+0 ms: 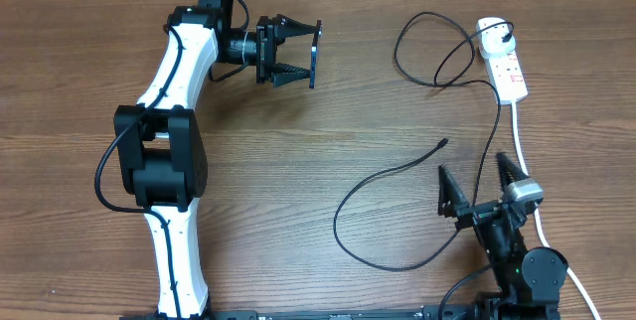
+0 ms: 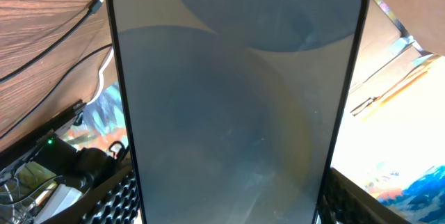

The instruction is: Plug charger to phone and switch on socket

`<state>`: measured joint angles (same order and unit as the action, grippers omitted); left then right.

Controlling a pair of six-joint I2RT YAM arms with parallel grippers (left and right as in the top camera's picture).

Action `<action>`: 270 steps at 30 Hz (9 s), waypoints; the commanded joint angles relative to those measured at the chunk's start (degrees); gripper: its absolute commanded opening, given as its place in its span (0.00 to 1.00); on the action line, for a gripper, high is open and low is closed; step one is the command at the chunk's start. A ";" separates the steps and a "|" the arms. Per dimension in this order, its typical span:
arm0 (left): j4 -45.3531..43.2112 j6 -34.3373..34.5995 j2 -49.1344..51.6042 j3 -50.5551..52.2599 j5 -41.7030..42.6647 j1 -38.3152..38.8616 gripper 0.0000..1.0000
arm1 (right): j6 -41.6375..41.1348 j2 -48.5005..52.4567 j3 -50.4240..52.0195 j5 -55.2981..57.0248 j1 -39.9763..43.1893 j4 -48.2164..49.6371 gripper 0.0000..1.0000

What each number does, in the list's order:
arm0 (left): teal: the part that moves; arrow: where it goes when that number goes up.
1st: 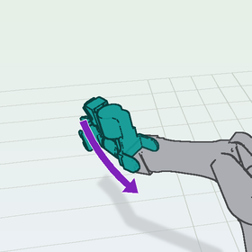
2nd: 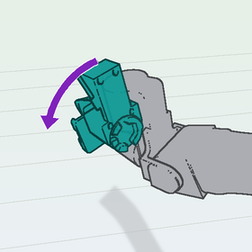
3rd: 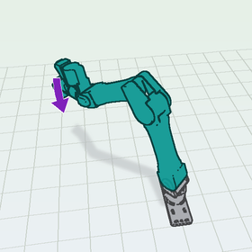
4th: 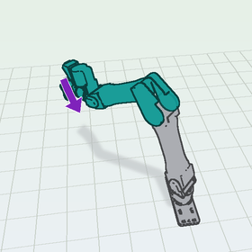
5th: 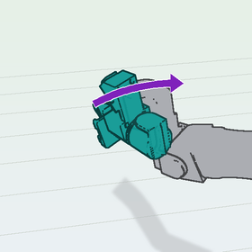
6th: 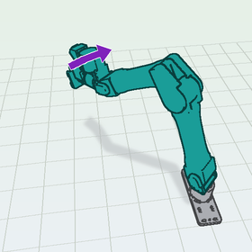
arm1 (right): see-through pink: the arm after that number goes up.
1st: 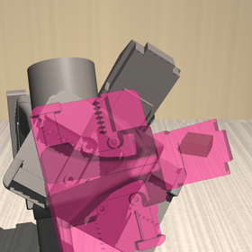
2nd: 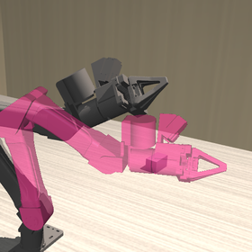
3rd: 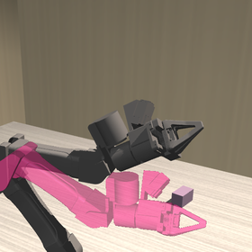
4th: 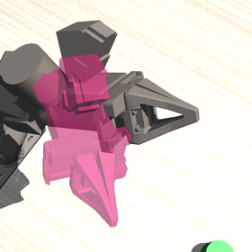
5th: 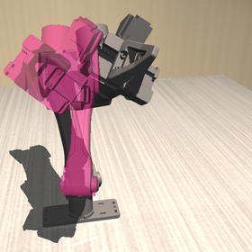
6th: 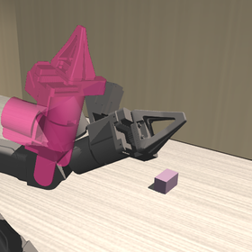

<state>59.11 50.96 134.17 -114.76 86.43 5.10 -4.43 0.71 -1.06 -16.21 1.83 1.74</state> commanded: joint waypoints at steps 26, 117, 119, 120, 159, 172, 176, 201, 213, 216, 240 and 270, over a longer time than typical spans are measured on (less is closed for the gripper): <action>-0.07 2.99 0.17 -1.88 3.17 -0.26 0.64 | -1.68 23.76 -25.83 -9.62 -0.26 -4.22 1.00; -19.10 23.34 0.17 -1.88 -19.37 5.66 0.63 | -17.90 98.38 -80.39 6.84 -26.62 -24.00 1.00; -19.10 23.23 0.17 -1.88 -19.32 5.79 0.63 | -17.92 98.38 -80.39 9.29 -26.62 -23.65 1.00; -19.10 23.12 0.17 -1.88 -19.34 5.86 0.63 | -17.92 98.38 -80.39 10.29 -26.62 -23.65 1.00; -19.12 21.00 0.17 -1.88 -28.15 7.85 0.63 | -24.11 101.24 -80.32 14.67 -26.62 -28.00 0.71; -19.06 21.27 0.17 -1.88 -29.94 8.00 0.63 | -24.09 101.44 -80.35 15.72 -26.62 -25.99 0.62; -19.06 21.27 0.17 -1.88 -29.94 8.48 0.63 | -24.09 101.44 -80.32 15.76 -26.62 -26.03 0.59; -19.08 23.41 0.17 -1.88 -29.42 9.57 0.63 | -24.33 101.66 -80.32 15.54 -26.64 -26.95 0.48; -19.08 23.37 0.17 -1.88 -29.42 9.55 0.63 | -24.30 101.98 -80.32 16.17 -26.62 -27.12 0.41; -19.08 23.39 0.17 -1.88 -29.42 9.55 0.63 | -24.30 102.03 -80.32 16.17 -26.62 -27.34 0.41; -19.08 24.09 0.17 -1.88 -28.30 9.57 0.63 | -24.30 102.09 -80.32 19.17 -26.62 -27.54 0.36; -19.10 23.98 0.17 -1.88 -27.96 10.36 0.63 | -24.33 102.25 -80.32 19.17 -26.62 -27.34 0.30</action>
<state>40.27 74.89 134.17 -114.87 55.72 14.66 -28.51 102.41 -79.83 1.96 -24.58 -26.11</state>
